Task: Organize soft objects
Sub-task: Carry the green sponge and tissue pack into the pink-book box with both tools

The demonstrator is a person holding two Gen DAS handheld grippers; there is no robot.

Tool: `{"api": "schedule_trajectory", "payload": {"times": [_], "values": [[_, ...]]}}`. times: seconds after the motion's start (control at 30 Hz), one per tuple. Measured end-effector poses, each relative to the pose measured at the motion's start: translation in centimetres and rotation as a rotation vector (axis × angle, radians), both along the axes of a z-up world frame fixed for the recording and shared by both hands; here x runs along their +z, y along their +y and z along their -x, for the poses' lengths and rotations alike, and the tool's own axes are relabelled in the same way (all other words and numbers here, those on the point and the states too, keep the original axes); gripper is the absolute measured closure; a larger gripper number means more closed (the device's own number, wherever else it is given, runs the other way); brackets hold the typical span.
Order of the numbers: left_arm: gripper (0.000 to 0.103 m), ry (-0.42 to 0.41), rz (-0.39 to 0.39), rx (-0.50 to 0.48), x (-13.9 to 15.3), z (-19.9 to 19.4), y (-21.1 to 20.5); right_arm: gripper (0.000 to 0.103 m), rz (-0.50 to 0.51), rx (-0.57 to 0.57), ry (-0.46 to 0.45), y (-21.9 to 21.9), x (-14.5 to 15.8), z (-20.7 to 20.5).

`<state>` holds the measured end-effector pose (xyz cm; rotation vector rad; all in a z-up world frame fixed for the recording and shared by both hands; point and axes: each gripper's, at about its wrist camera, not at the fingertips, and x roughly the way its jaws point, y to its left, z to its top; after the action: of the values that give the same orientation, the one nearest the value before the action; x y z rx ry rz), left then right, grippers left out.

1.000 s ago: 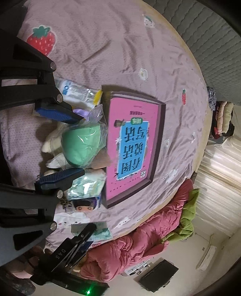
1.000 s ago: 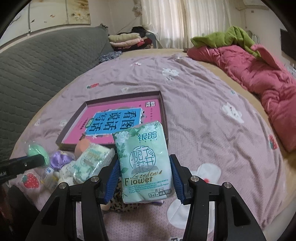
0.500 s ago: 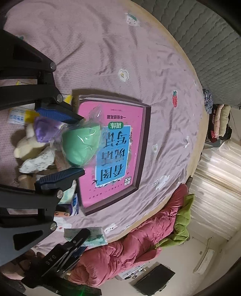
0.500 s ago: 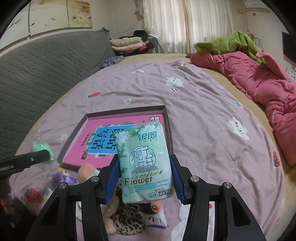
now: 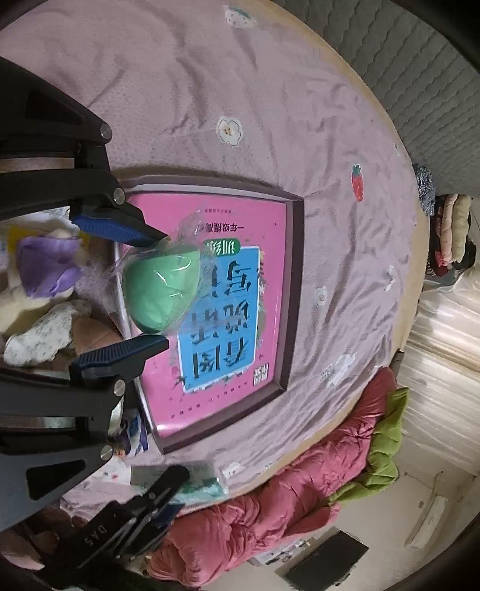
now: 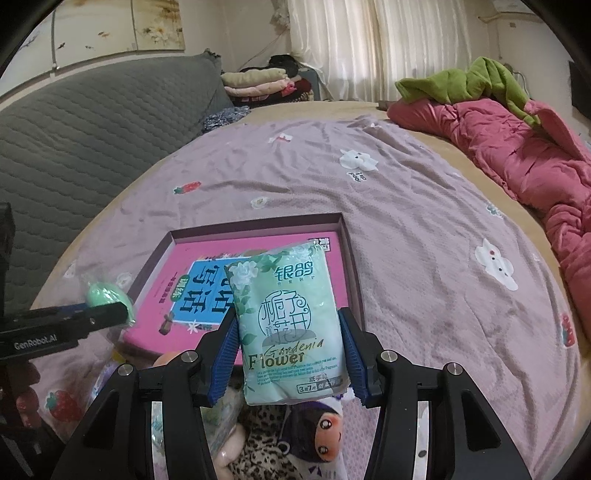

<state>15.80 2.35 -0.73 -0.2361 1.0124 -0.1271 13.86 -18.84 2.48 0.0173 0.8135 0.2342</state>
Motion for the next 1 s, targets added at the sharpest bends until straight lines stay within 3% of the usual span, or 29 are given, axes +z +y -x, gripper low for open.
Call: {"api": "schedule_trajectory", "payload": {"times": [0.23,0.33,0.77,1.0], "values": [[0.054,0.058,-0.037,-0.032,-1.9,-2.3,0.0,0.049,0.018,-0.005,0.028,0.0,-1.2,-1.8],[0.054,0.070,-0.083,-0.071,-2.8,-3.1,-0.7,0.049,0.029,-0.012,0.054,0.0,-2.0,-2.7],[0.054,0.173,-0.150,-0.234,-5.0,-4.8,-1.6,0.049,0.075,-0.013,0.146,1.1,-4.7,-5.4],[0.054,0.180,-0.138,-0.210,-5.8,-4.8,-0.9,0.049,0.070,-0.027,0.208,1.3,-6.4,-6.4]]}}
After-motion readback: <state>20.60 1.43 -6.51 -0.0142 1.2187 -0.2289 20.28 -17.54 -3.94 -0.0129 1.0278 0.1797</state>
